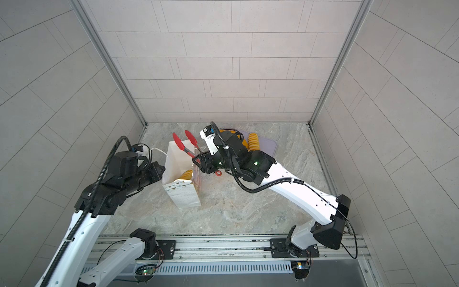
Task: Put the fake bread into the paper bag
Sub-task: 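Open the tongs over the bag mouth to drop the striped roll, then move the empty tongs back over the bread tray with the right gripper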
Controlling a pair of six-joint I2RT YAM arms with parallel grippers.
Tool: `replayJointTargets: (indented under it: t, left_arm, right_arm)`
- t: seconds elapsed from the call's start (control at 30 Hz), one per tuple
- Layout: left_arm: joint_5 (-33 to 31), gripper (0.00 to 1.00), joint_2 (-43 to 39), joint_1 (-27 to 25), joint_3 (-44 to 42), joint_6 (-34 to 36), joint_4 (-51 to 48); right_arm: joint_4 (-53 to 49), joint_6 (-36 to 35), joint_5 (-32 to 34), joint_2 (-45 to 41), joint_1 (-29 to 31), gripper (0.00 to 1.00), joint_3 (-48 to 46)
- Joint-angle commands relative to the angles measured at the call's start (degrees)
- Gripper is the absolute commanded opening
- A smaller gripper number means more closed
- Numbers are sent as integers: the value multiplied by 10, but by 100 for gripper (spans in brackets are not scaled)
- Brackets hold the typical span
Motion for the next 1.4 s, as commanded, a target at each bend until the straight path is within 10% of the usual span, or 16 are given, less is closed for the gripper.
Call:
replayJointTargets:
  t: [0.0, 0.23, 0.6, 1.37]
  left_arm:
    - [-4, 0, -5, -2, -3, -4, 6]
    - [-7, 0, -5, -2, -1, -3, 3]
    - [-1, 52, -3, -2, -3, 3, -1]
    - [32, 18, 14, -1, -29, 9, 17]
  right_arm:
    - [-1, -8, 15, -16, 4, 54, 25]
    - [-30, -31, 41, -20, 4, 54, 50]
    - [-83, -64, 82, -44, -25, 53, 71]
    - [-221, -113, 96, -84, -265, 50, -19]
